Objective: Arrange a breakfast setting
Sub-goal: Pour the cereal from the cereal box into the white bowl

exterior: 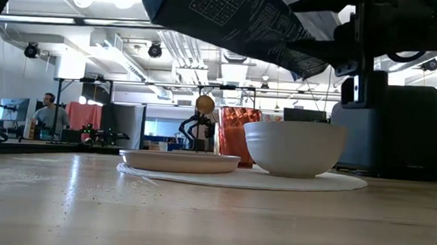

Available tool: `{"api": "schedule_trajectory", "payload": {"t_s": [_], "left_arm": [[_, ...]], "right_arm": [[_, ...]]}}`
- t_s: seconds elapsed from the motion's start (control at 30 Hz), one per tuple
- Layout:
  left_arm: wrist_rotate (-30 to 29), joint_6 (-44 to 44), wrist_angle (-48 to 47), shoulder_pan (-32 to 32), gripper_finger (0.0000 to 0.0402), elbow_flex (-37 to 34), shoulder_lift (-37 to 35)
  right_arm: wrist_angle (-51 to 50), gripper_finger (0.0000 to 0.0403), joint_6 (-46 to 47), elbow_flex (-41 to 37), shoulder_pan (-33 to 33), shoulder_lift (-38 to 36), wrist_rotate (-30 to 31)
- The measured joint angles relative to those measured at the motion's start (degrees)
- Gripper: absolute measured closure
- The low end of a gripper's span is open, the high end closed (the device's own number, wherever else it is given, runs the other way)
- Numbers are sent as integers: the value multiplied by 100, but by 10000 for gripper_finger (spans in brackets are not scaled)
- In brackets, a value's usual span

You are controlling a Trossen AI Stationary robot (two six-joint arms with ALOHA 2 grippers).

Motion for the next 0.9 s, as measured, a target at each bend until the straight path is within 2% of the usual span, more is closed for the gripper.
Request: {"api": "schedule_trajectory", "payload": {"t_s": [0.23, 0.37, 0.9], "left_arm": [[91, -47, 1, 137, 401, 10, -22], [275, -275, -4, 198, 401, 10, -20], [451, -765, 21, 237, 401, 30, -28]], "right_arm": [[-239, 218, -183, 43, 6, -304, -96], [-763, 218, 70, 198, 4, -410, -104], [-1102, 218, 666, 655, -62, -159, -279]]}}
